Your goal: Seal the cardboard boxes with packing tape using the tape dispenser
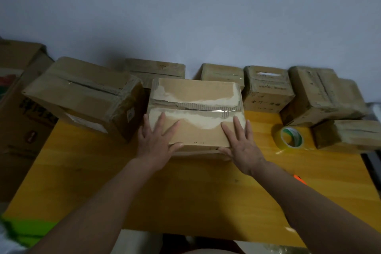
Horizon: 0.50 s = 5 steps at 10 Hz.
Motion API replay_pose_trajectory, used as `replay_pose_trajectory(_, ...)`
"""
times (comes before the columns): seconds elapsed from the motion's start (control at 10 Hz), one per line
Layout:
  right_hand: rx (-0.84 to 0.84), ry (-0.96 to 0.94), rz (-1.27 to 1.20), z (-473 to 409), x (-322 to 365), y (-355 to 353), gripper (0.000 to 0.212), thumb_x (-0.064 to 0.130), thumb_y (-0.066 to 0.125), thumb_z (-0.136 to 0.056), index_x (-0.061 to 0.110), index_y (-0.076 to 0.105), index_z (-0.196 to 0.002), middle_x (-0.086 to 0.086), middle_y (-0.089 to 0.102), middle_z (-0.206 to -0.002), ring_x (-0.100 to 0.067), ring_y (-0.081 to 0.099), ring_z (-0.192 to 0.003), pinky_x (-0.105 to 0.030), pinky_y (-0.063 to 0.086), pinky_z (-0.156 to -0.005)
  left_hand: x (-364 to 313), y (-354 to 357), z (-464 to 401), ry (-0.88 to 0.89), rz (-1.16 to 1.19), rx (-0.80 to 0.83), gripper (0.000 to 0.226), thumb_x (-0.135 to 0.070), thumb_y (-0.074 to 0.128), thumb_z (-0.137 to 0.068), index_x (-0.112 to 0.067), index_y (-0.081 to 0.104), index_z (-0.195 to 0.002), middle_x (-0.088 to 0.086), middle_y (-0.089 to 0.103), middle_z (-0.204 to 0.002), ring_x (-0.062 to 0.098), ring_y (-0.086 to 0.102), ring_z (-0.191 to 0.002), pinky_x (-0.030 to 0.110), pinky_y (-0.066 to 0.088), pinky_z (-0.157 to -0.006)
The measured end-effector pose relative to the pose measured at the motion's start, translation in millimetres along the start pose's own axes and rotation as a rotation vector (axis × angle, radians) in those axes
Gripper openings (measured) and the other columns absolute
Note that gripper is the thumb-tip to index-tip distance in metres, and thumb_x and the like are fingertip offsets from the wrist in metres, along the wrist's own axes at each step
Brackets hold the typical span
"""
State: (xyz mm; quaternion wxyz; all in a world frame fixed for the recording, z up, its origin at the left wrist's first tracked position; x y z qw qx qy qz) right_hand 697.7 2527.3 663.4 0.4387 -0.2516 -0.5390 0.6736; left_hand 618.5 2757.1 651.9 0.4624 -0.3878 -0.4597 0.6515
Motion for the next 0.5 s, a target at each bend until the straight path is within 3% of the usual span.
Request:
replay_pose_trajectory(0.2,0.05,-0.02,-0.021,1.3,0.4,0.7,0.075,0.054,0.034,-0.096,0.03,-0.01,-0.152,-0.006,-0.026,-0.157,-0.043,-0.027,-0.139,-0.049,0.006,-0.117,-0.9,-3.9,3.1,0.007,0.048,0.055,0.068,-0.07,0.024,-0.091,-0.052,-0.011,-0.147,-0.002,-0.029,-0.157,0.041,-0.032,-0.139,0.057,-0.005,-0.115)
replay_pose_trajectory(0.3,0.112,-0.02,-0.059,5.7,-1.4,-1.0,0.075,0.045,0.04,-0.099,0.032,-0.012,-0.152,-0.004,-0.028,-0.156,-0.041,-0.028,-0.139,-0.049,0.008,-0.117,-3.9,-4.6,7.5,-0.016,0.056,0.132,0.068,-0.068,0.026,-0.093,-0.053,-0.014,-0.146,-0.003,-0.032,-0.156,0.039,-0.034,-0.138,0.059,-0.009,-0.115)
replay_pose_trajectory(0.4,0.118,-0.014,-0.098,15.6,-2.8,-5.4,0.07,0.028,0.042,-0.101,0.029,-0.004,-0.153,-0.003,-0.019,-0.159,-0.039,-0.019,-0.143,-0.047,0.011,-0.118,-17.6,-15.7,19.9,-0.092,0.069,0.118,0.062,-0.055,0.031,-0.098,-0.047,-0.004,-0.15,0.002,-0.018,-0.16,0.04,-0.02,-0.144,0.057,-0.005,-0.116)
replay_pose_trajectory(0.5,0.069,-0.012,-0.168,20.3,-10.9,-17.2,0.058,0.011,0.051,-0.094,0.016,0.03,-0.148,-0.006,0.017,-0.158,-0.039,0.02,-0.142,-0.044,0.028,-0.115,-49.5,-42.3,35.0,-0.039,0.074,-0.06,0.035,-0.031,0.041,-0.101,-0.033,0.049,-0.134,0.002,0.041,-0.147,0.027,0.034,-0.133,0.039,0.033,-0.107)
Point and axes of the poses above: each hand's wrist, its own z-axis away from the middle knuckle, its own y-axis out of the palm, x = y × z, the point moved 8 cm from there along -z, towards the middle knuckle
